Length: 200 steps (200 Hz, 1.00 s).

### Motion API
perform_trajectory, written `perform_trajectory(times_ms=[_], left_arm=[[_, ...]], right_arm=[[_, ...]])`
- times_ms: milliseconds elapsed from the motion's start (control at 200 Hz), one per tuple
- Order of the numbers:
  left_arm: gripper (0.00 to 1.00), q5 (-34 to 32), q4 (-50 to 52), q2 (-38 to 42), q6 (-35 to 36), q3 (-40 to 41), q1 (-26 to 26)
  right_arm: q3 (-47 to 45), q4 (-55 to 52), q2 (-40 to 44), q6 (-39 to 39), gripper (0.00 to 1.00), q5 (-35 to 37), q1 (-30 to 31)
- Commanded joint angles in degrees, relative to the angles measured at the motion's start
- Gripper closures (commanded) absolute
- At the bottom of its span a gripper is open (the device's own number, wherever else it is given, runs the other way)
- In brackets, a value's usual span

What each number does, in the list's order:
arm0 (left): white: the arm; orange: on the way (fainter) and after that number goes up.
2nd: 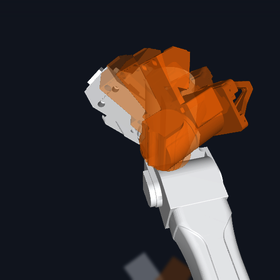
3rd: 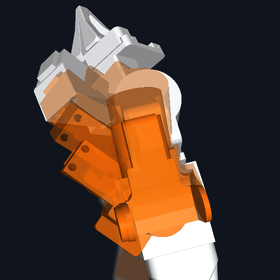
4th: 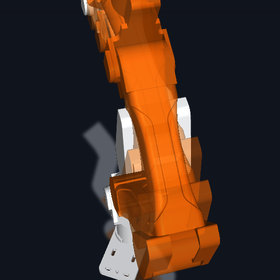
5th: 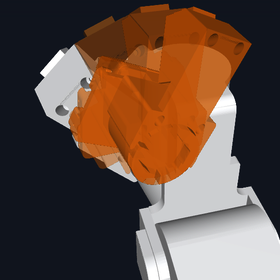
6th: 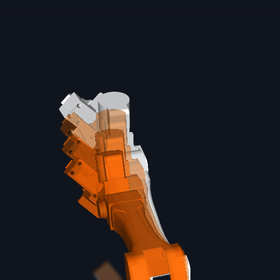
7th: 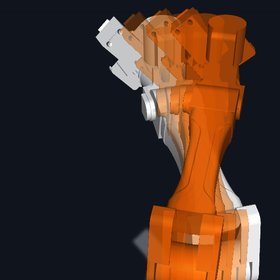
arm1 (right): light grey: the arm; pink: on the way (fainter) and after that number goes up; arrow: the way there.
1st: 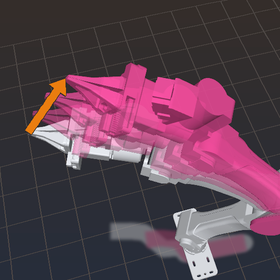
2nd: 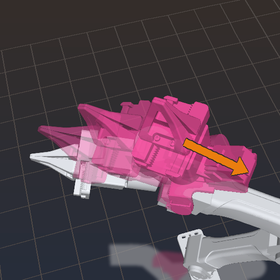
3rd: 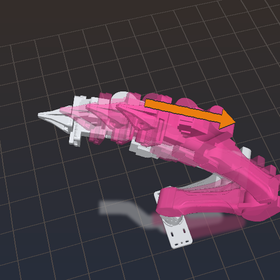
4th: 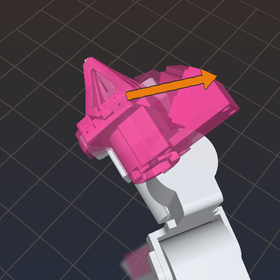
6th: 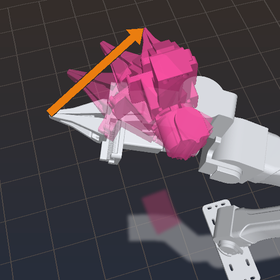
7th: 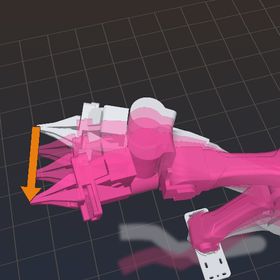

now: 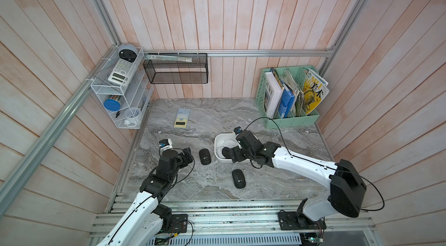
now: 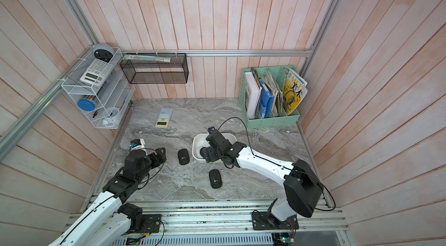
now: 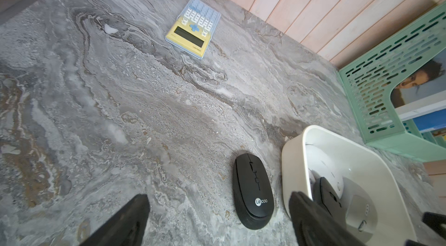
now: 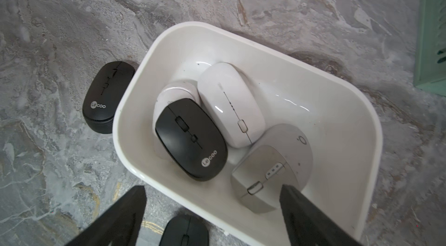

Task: Take out the mouse from the storage box
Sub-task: Pick up the mouse from the storage box.

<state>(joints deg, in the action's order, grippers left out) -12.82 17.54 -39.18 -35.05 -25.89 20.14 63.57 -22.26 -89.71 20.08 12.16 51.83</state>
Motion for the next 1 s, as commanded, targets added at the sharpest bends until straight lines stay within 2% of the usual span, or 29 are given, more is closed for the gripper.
perform_trajectory(times_ms=[0, 125, 270, 345, 840, 995], left_arm=[[0.00, -2.8, 1.9, 3.0, 0.4, 1.3, -0.1], [0.00, -2.3, 2.5, 4.1, -0.1, 1.2, -0.1], [0.00, -1.0, 2.6, 4.0, -0.6, 0.9, -0.1], [0.00, -0.5, 2.7, 4.0, -0.7, 0.9, -0.1], [0.00, 0.2, 3.5, 4.5, -0.8, 0.4, -0.1], [0.00, -0.5, 3.8, 4.9, -0.7, 0.5, -0.2]], right_arm=[[6.2, -5.6, -5.2, 1.2, 0.06, 2.7, 2.1], [14.4, -12.1, -12.4, 2.2, 0.05, 4.4, 3.0], [27.9, -26.1, -22.1, 2.6, 0.05, 6.7, 3.2], [31.4, -29.2, -25.7, 2.7, 0.05, 8.3, 3.7], [35.2, -31.0, -33.7, 4.8, 0.06, 5.8, 3.5], [34.6, -31.3, -34.6, 5.7, 0.11, 5.7, 2.6]])
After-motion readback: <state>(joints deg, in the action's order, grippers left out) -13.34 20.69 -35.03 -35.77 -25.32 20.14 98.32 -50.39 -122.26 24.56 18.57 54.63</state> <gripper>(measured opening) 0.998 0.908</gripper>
